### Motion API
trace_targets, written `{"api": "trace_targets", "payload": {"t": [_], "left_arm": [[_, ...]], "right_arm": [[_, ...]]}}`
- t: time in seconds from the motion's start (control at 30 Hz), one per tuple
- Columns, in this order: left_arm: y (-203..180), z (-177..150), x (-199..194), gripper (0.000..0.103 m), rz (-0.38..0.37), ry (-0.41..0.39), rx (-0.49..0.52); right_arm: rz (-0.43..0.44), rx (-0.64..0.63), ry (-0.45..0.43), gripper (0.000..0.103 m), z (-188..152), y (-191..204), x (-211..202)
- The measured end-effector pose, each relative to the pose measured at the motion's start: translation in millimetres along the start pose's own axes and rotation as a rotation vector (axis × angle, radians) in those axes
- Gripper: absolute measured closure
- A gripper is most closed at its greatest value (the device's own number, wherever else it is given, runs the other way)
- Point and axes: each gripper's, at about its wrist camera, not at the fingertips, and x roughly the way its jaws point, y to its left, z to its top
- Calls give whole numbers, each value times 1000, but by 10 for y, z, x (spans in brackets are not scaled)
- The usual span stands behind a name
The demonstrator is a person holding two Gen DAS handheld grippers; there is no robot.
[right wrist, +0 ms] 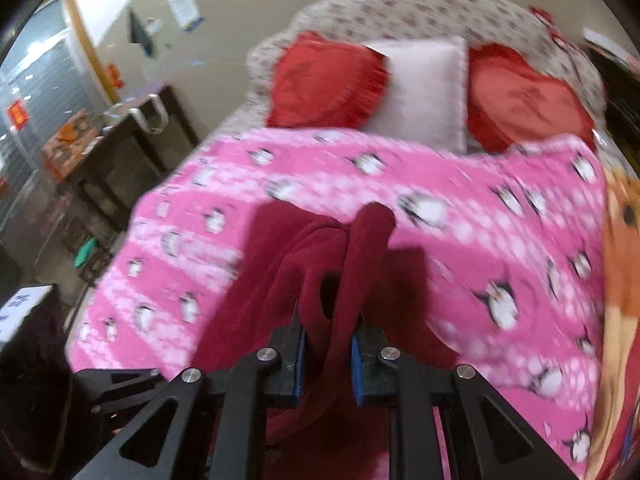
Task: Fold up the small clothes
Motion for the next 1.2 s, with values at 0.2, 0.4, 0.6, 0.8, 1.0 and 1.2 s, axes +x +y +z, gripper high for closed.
{"api": "trace_targets", "payload": {"t": [0.2,0.4,0.6,0.8,1.0,1.2], "left_arm": [[-59,-47,66,57,7,39,-10],[-70,-348,-594,40,19,-35,113],[339,-545,-561,40,139,-5,52],[525,-757,-365,40,105,44,-38],[387,-825,-379,40,134,61,26],[328,-667,-560,40,111,-44,-3]], "right_arm": [[-28,127,-14,76,-220,-313,205],[6,189,-79,69,-341,-328,-312],[157,193,-38,66,-589,11,-406],[89,153,-21,94,-1015,111,-236],[72,209,-1,95,-1166,-71,-182],[69,230,-89,92,-987,2,-467]]}}
